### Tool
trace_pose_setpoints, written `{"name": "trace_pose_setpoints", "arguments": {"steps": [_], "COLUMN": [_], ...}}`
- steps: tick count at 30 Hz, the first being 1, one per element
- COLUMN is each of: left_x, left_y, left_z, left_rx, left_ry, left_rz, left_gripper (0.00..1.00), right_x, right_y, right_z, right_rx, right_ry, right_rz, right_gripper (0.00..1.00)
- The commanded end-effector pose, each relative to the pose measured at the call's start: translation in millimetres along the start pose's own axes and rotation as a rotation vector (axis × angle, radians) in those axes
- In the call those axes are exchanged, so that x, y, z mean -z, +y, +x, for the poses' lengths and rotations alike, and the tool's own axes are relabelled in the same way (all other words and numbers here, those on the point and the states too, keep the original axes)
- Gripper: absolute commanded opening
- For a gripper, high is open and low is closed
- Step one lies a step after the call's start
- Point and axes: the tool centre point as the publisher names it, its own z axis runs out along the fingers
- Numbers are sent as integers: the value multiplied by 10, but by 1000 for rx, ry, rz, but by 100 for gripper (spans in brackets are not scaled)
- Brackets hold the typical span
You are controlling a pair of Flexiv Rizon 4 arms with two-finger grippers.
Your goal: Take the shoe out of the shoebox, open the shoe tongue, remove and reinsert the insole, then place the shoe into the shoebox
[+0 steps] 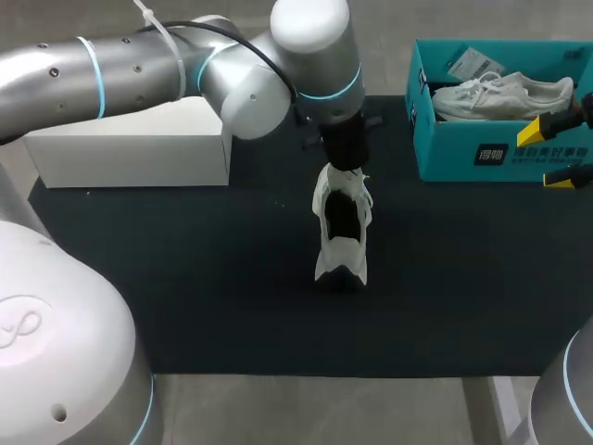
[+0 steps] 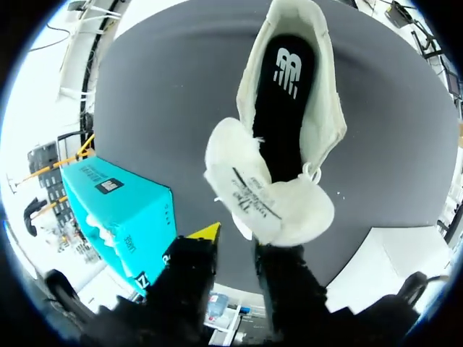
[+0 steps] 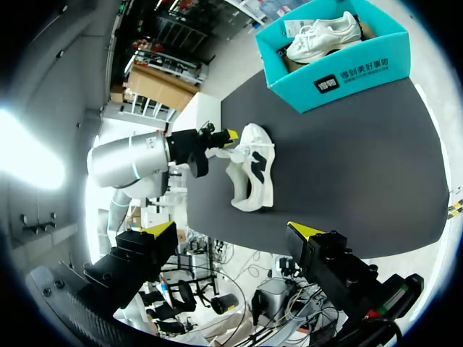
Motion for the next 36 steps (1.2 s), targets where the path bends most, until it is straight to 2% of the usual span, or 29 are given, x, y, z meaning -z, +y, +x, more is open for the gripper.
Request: {"name": "trace_pose_setpoints", "arguments": {"steps": [1,15,23,28,36], "left_x": [58,8,321,265,263], "left_y": [-109,-521,-578,-658,-872], "left_z": [137,457,367,326,380], "left_rx": [7,49,27,47,79], "left_ry": [16,100,78,113,192], "left_rz": [14,136,147,140,144], "left_gripper": [0,0,0,0,0], "right_x": [-6,-6,-6,-6,-6], "right_y": [-6,-6,-6,-6,-6], "right_z": [-1,-1,-1,-1,-1], "right_rx": [-1,-1,-1,-1,-1], "right_ry": [-1,-1,-1,-1,-1], "right_rz": [-1,-1,-1,-1,-1], "right_gripper": [100,100,100,100,100]}}
